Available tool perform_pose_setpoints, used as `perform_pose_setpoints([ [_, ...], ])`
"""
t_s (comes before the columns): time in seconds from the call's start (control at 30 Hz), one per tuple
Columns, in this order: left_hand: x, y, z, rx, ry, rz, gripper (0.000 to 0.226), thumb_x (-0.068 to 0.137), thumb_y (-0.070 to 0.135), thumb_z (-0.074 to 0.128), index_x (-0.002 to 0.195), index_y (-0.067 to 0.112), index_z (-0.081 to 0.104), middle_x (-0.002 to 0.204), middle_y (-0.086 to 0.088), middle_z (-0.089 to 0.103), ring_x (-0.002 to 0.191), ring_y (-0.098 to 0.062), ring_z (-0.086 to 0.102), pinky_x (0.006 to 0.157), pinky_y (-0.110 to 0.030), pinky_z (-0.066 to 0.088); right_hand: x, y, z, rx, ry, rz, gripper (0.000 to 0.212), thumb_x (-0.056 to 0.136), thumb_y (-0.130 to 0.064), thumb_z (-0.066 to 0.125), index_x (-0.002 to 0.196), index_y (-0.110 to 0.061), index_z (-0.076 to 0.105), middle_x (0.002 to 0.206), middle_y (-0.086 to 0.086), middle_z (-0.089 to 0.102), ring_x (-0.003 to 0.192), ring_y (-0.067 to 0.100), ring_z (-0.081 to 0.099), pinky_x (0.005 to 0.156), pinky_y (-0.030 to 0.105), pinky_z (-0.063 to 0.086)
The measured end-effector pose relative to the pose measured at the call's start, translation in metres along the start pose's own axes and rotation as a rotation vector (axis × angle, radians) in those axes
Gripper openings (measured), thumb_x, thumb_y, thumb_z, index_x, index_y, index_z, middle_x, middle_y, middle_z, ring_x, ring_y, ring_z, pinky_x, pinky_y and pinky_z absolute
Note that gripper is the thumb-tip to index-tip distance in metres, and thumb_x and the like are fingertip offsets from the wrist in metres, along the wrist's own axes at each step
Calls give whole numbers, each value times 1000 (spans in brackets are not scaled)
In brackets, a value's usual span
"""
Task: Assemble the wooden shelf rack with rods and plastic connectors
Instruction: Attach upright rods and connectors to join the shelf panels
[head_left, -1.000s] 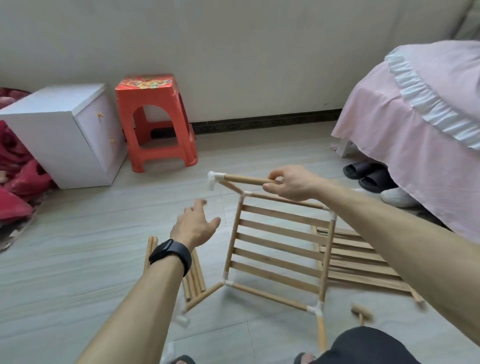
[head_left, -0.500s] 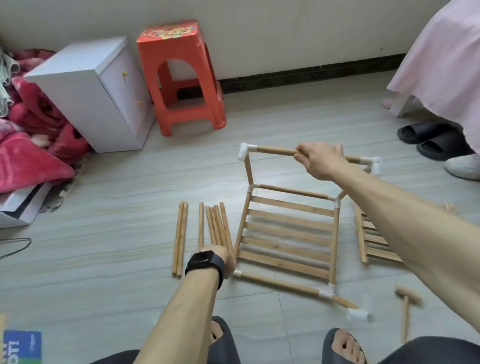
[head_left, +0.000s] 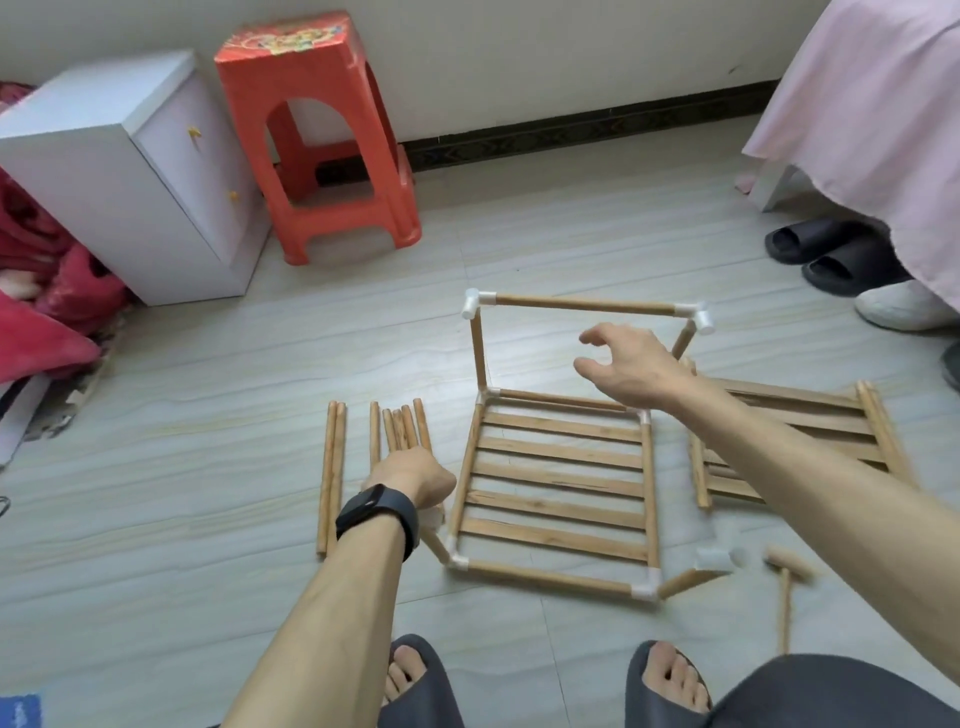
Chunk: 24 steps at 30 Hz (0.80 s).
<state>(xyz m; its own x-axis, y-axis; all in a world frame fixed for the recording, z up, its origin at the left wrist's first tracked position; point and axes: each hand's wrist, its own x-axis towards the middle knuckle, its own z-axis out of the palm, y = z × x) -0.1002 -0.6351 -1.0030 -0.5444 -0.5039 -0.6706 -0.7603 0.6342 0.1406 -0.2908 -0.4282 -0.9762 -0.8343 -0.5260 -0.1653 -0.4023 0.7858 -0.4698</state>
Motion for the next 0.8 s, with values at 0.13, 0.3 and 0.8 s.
perform_pose_setpoints([
  [0.13, -13, -3, 5, -99, 13, 63, 23, 96, 21, 42, 91, 6, 59, 87, -15, 71, 75, -33, 75, 75, -44, 64, -103, 26, -5, 126, 18, -10, 54, 92, -64, 50, 131, -28, 60, 123, -12, 66, 117, 9, 56, 95, 32, 40],
  [0.3, -23, -19, 12, -275, 54, 161, 15, 98, 16, 44, 100, 8, 57, 77, -13, 73, 64, -30, 75, 59, -38, 63, -181, 61, 35, -37, -37, 105, 57, 91, -72, 40, 130, -35, 57, 128, -14, 55, 129, 17, 43, 106, 42, 40],
  [0.8, -8, 11, 28, -368, 317, -27, 49, 93, 14, 42, 140, 4, 32, 79, -9, 69, 77, -32, 71, 72, -41, 62, -94, 84, 42, -153, 152, 91, 32, 101, -23, 41, 124, -18, 64, 123, 5, 61, 113, 27, 50, 103, 43, 40],
])
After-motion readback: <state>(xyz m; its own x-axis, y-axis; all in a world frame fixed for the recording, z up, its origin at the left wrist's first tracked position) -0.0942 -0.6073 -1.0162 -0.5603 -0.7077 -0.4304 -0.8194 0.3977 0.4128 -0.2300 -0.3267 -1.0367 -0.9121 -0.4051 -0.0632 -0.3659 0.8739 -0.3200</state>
